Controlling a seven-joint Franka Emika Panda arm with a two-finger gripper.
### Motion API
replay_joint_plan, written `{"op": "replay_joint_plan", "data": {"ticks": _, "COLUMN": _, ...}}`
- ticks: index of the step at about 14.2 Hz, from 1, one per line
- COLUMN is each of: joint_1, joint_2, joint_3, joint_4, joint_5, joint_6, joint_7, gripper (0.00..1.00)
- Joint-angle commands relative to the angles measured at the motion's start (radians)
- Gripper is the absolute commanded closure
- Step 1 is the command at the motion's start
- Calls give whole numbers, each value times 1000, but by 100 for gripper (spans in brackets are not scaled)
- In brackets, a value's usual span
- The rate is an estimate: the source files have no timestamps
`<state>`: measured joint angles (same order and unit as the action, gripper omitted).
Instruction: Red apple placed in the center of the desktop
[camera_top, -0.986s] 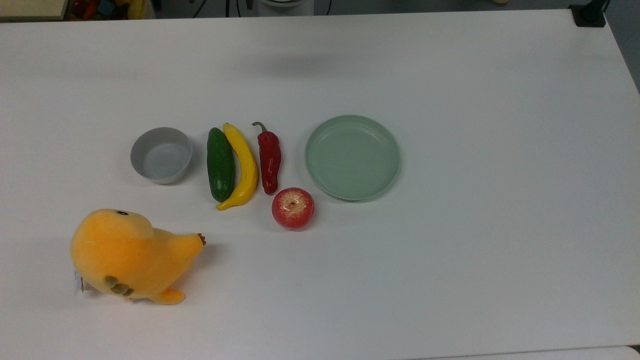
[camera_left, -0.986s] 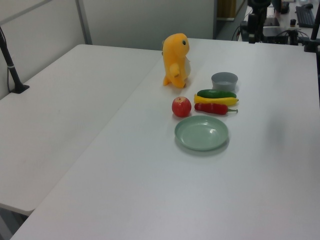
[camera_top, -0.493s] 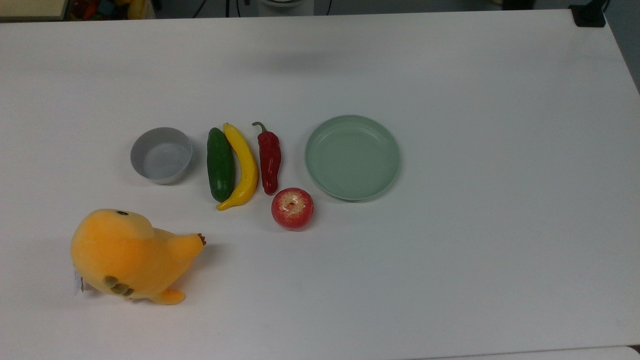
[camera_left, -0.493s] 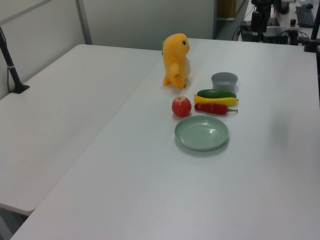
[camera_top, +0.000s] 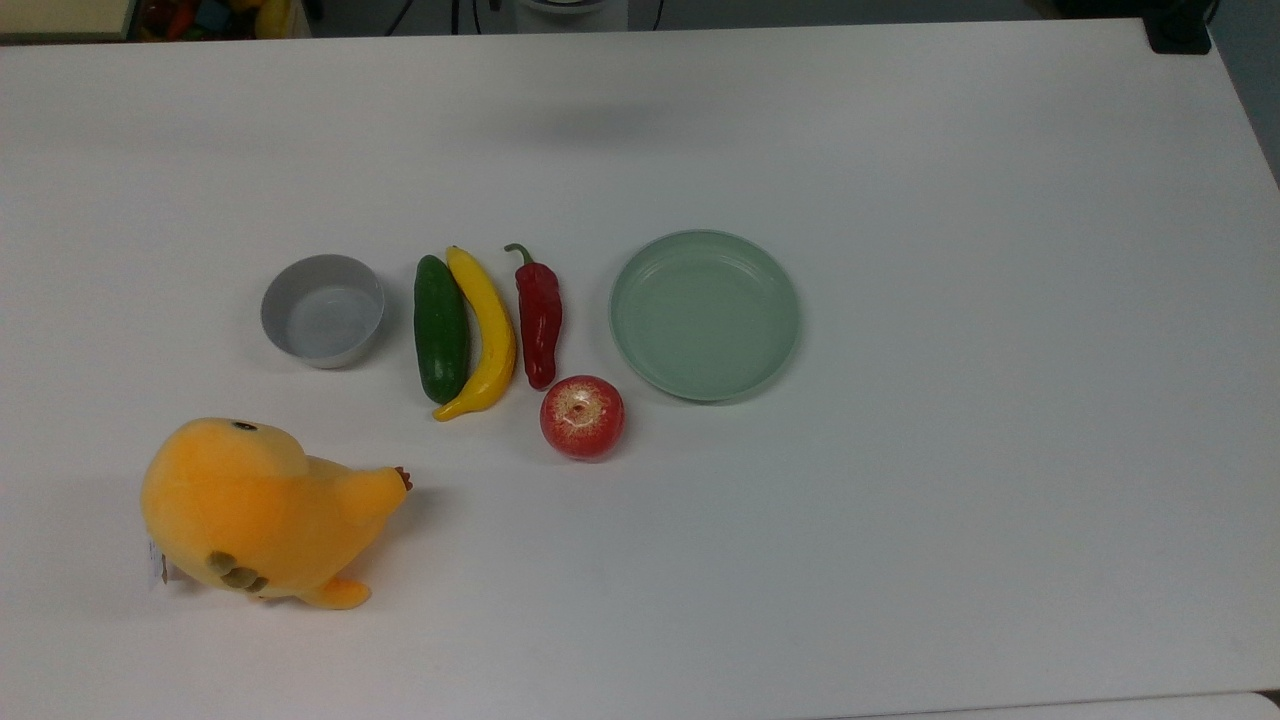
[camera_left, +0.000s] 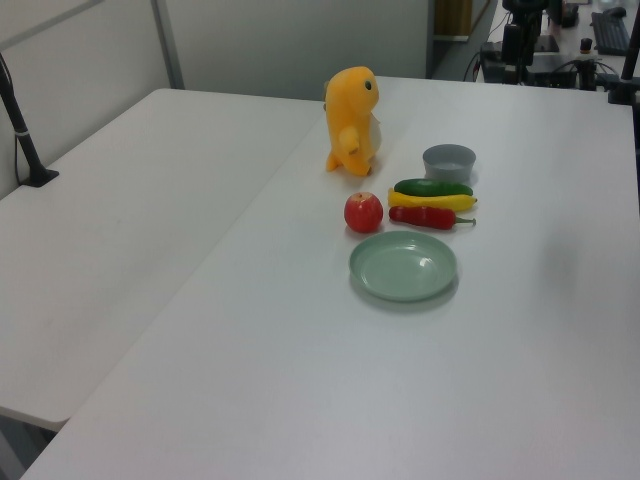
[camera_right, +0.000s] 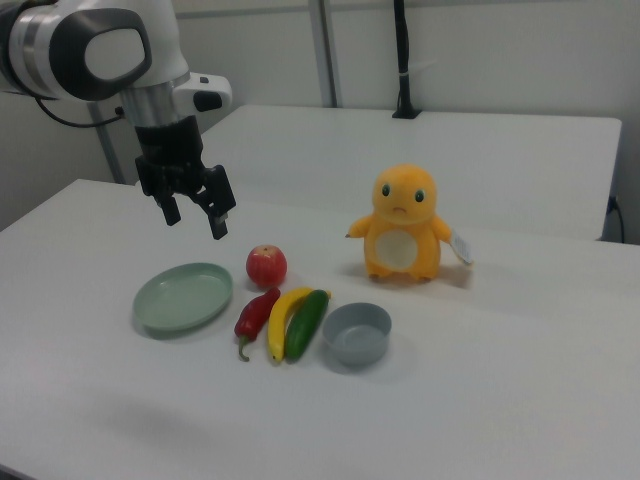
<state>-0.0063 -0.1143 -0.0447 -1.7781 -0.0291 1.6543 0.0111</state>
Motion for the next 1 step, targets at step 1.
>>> {"op": "replay_joint_plan", "data": {"ticks": 1, "joint_1": 3, "joint_2": -15, "joint_3": -3, "joint_4": -18, "joint_5": -5, "joint_6": 2, "joint_7": -14, "gripper": 0}}
